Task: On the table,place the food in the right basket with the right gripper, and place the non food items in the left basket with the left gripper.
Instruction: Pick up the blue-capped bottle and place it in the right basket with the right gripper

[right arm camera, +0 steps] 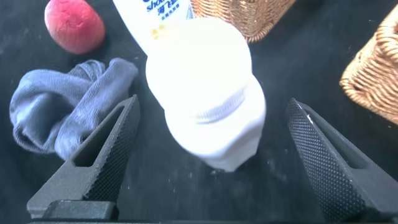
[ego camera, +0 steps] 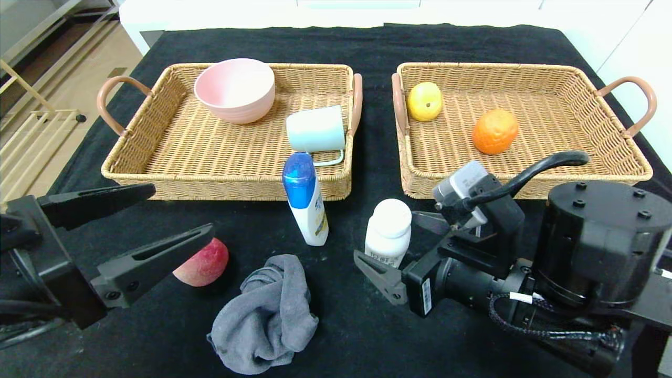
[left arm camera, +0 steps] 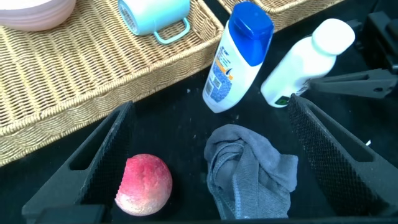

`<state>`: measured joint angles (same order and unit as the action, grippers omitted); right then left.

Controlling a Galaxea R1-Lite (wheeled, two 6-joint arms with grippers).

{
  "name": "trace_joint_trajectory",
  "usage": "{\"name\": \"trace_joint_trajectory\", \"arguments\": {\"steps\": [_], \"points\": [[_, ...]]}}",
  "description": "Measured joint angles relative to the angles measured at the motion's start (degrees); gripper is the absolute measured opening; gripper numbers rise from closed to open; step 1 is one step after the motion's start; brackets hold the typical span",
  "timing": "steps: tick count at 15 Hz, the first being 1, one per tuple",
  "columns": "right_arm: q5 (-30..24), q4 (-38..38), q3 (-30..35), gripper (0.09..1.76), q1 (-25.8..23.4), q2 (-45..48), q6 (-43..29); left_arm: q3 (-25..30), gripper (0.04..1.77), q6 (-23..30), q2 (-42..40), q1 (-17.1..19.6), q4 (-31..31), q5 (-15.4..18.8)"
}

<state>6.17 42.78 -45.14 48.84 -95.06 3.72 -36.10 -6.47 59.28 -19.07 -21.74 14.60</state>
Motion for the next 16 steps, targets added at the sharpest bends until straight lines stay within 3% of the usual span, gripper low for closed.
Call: {"name": "trace_joint_trajectory", "arguments": {"steps": [5, 12, 16], "points": [[2.1, 5.1, -0.7, 1.71, -0.4, -2.8, -0.2, 0.1, 1.76, 0.0, 0.0, 0.0, 0.0, 0.0], [2.0, 5.4, -0.6, 1.71, -0.9, -4.0, -0.2, 0.2, 1.76, 0.0, 0.1, -0.1, 0.1, 0.0], [2.0, 5.4, -0.6, 1.13, -1.0, -4.1, -0.2, 0.2, 1.76, 0.0, 0.1, -0.1, 0.1, 0.0]]}}
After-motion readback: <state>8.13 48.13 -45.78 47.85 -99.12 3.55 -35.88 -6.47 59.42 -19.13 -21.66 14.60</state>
